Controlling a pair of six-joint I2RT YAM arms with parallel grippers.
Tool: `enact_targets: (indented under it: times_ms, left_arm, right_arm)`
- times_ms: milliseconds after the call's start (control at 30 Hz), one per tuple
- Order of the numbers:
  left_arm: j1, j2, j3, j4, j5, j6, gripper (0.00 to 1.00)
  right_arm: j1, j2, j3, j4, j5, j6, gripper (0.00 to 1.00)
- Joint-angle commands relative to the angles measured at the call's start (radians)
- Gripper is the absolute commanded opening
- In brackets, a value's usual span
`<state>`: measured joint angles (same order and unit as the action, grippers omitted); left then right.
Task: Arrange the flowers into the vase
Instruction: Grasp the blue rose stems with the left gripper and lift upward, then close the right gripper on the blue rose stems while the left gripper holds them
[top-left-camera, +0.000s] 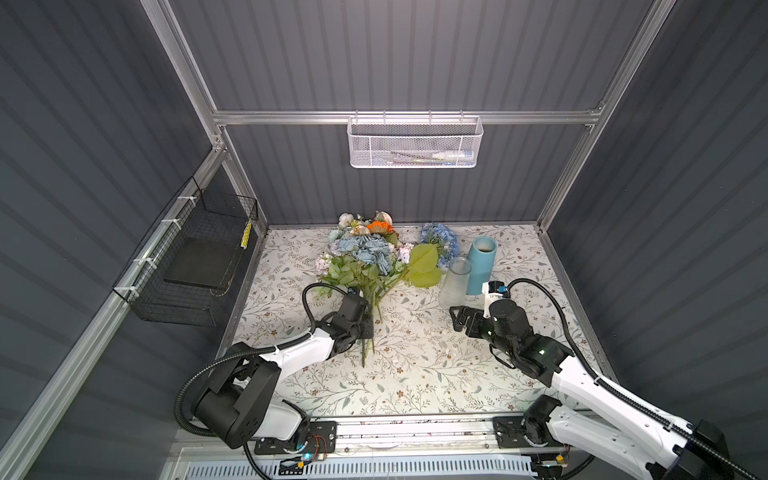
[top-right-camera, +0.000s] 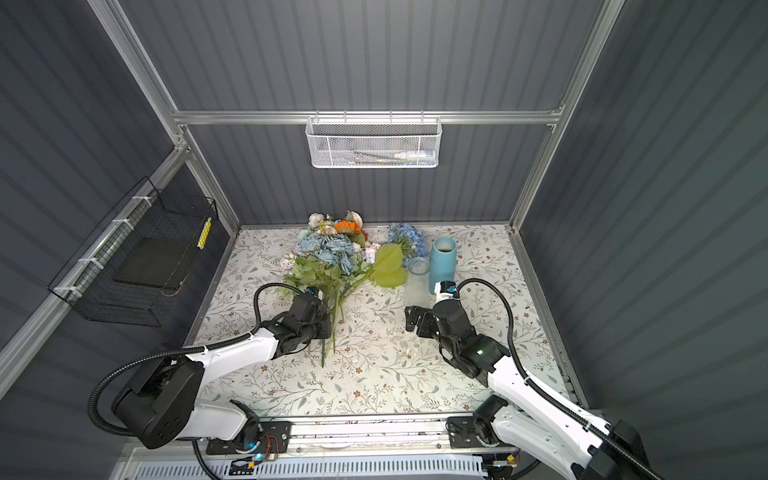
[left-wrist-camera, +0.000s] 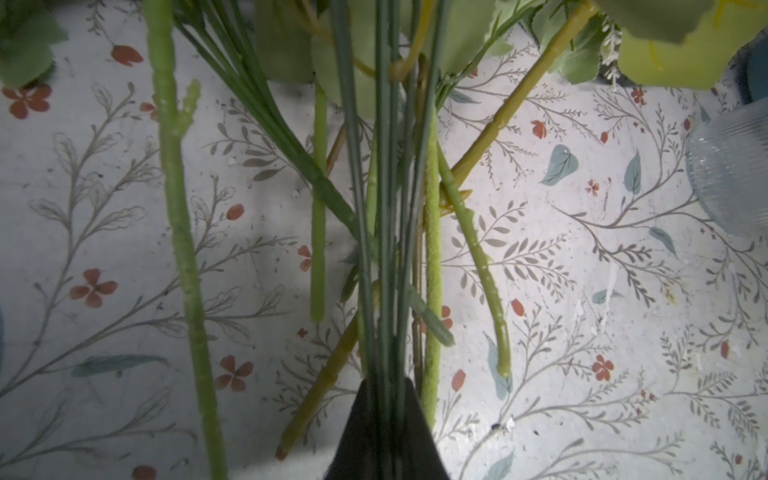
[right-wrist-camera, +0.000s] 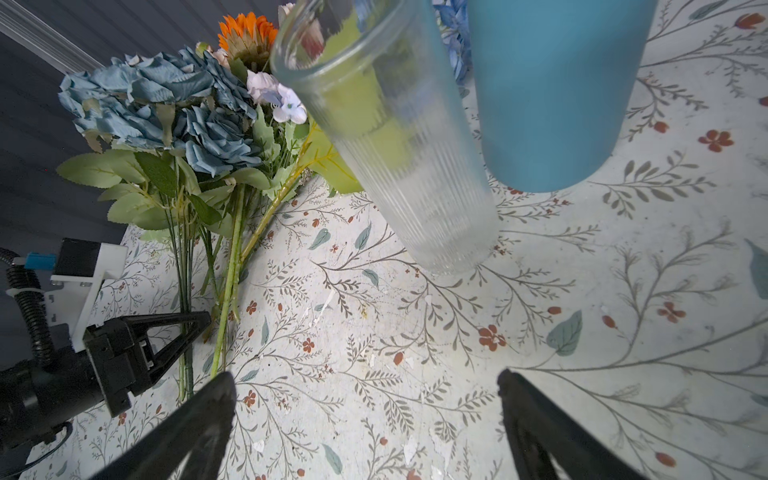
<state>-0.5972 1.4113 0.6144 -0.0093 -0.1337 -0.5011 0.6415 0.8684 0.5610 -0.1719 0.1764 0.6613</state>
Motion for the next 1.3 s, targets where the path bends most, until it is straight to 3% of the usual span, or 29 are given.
enact_targets:
  times_ms: [0,333,533,633,833,1000,1267]
  left_arm:
    - [-0.010,-0.017,0.025,-0.010,-0.007,0.012,0.00]
    - [-0.015,-0.163,0.093,-0.088,-0.036,0.014,0.00]
    - [-0.014,-0.279,0.196,-0.152,-0.076,0.101,0.00]
    - [-0.015,-0.325,0.222,-0.097,-0.052,0.163,0.00]
    - [-0.015,-0.348,0.189,0.245,0.182,0.248,0.00]
    - [-0.015,-0.307,0.171,0.490,0.361,0.225,0.00]
    - [-0.021,-0.208,0.190,0.663,0.512,0.167,0.00]
  right_arm:
    - [-0.010,-0.030,-0.006,0.025,-0.003,-0.035,0.99]
    - [-0.038,-0.039,0.047,-0.024,-0.086,-0.196,0.99]
    - [-0.040,0.002,0.207,-0.140,-0.135,-0.339,0.99]
    - [-0.040,0.030,0.305,-0.155,-0.203,-0.365,0.99]
    - [-0.037,0.135,0.484,-0.057,-0.369,-0.326,0.91]
    - [-0.025,0.237,0.546,0.130,-0.575,-0.217,0.83]
    - [0.037,0.370,0.578,0.336,-0.702,-0.155,0.68]
